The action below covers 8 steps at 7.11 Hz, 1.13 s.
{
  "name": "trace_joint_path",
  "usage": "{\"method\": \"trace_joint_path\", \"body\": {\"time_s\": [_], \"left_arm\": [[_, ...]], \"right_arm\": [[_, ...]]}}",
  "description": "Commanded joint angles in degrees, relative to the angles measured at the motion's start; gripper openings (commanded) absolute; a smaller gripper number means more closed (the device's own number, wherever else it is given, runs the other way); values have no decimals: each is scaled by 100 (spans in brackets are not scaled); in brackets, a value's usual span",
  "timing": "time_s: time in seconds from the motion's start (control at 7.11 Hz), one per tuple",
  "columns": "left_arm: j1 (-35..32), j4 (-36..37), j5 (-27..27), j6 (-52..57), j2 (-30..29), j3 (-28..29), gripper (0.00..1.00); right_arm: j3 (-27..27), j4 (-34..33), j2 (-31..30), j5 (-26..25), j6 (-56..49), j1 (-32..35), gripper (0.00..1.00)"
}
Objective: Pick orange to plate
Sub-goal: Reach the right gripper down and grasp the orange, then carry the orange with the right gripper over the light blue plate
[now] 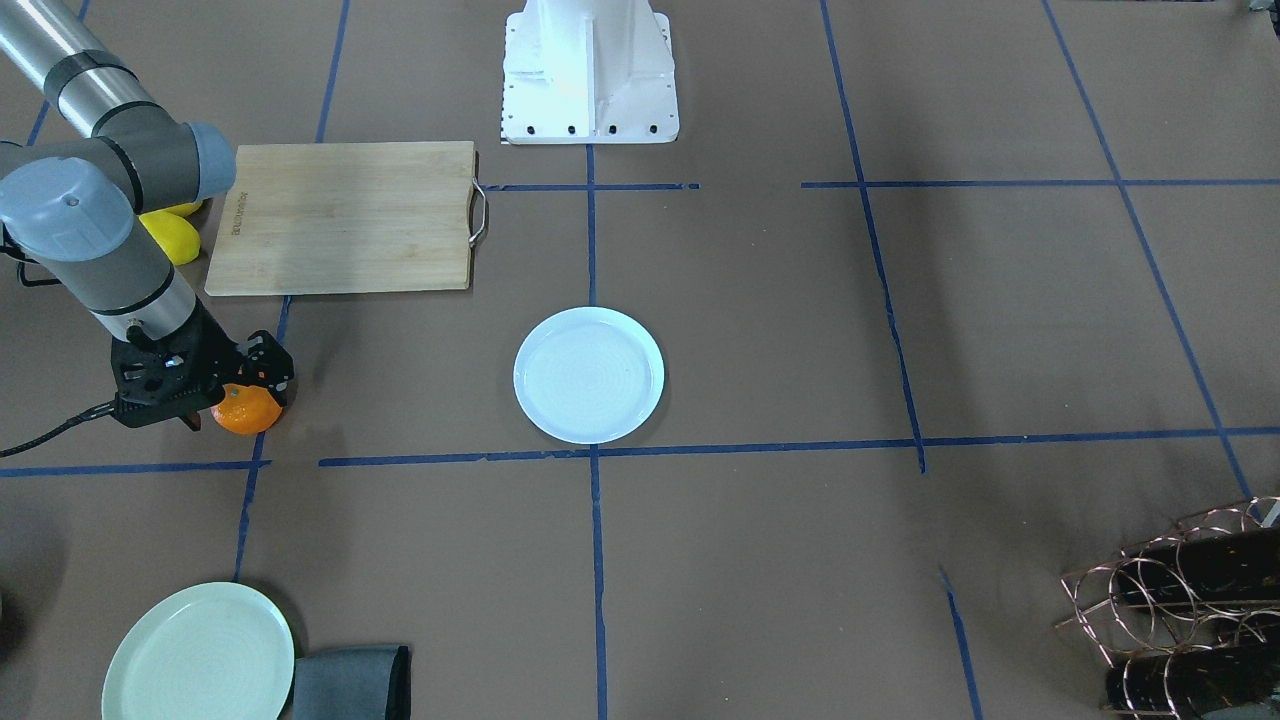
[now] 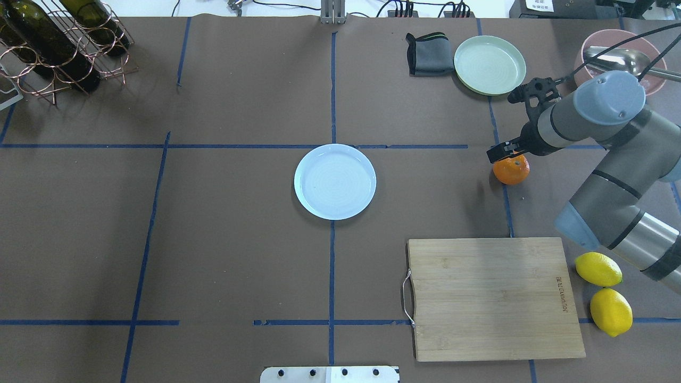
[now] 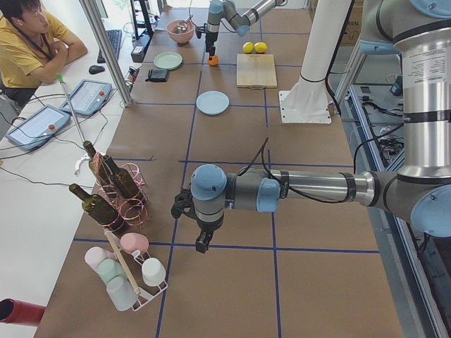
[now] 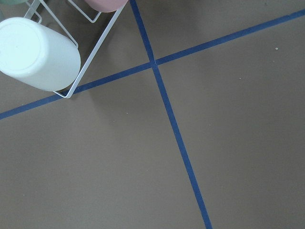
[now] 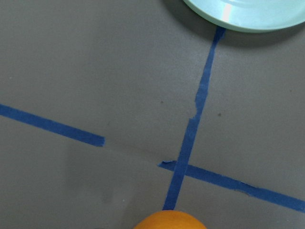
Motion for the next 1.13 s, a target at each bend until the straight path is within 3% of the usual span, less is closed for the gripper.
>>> {"method": "trace_joint_path", "body": {"time_s": [0.0,0.28,0.42,0.56,0.7,0.99], "left_arm": [[-4,0,-9,7,-8,0,100],[5,-9,-9,7,-8,0,100],[-4,-9,-9,7,-8,8,100],[-4,-9,-9,7,1,0,100],[-4,-9,-9,7,1,0,100],[-4,-9,-9,7,1,-9,100]], "right_arm": [[-202,2,-7,-230,1,-174,100],[-220,2,28,-240,1,-245,100],[-203,2,45,-240,10,-272,70],[-176,2,46,-231,1,-263,18],[-54,2,63,-231,10,-263,2],[114,-155,578,-231,576,-420,7]]}}
